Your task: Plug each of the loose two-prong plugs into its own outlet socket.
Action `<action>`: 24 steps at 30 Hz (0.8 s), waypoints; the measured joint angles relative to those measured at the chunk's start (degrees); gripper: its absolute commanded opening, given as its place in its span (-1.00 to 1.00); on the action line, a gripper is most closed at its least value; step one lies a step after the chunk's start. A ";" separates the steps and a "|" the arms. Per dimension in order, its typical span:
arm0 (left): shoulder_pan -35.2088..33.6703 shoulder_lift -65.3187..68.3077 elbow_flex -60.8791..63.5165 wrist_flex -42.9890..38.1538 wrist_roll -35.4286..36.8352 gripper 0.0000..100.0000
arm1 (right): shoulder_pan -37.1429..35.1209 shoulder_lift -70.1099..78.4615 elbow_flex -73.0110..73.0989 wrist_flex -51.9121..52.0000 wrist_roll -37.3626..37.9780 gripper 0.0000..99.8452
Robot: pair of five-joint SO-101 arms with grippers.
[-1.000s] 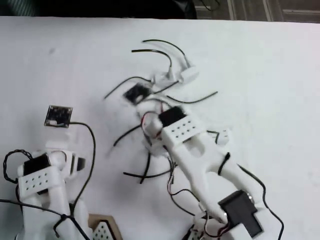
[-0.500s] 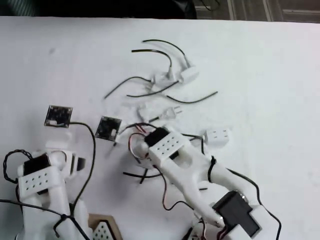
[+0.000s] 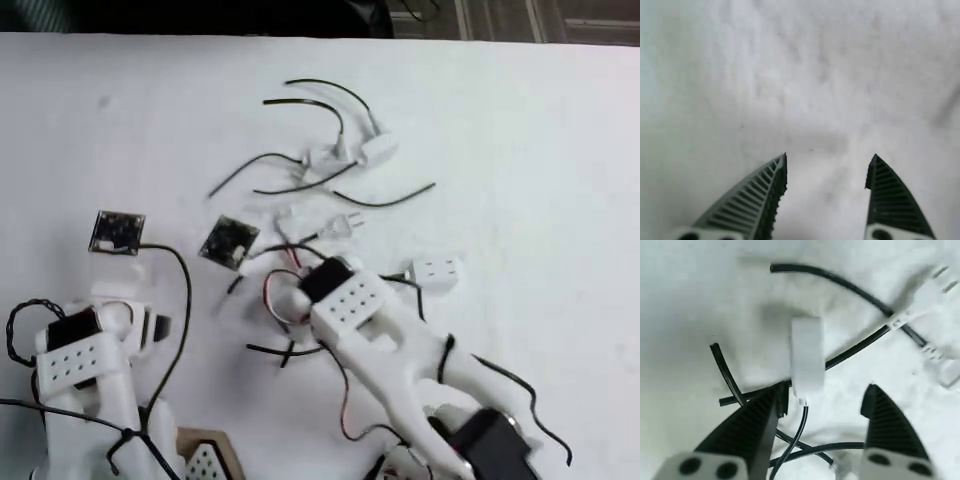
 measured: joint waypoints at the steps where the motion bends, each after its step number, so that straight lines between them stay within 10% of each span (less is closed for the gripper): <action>1: 0.00 0.00 0.00 0.00 0.00 -0.49 | -0.09 -1.32 0.00 0.00 -1.05 -0.85; 16: 0.00 0.00 0.00 0.00 0.00 -0.49 | 5.80 4.66 3.96 -14.86 -8.00 -0.96; 24: 0.00 0.00 0.00 0.00 0.00 -0.49 | -5.80 5.01 3.87 -6.59 -8.00 -0.96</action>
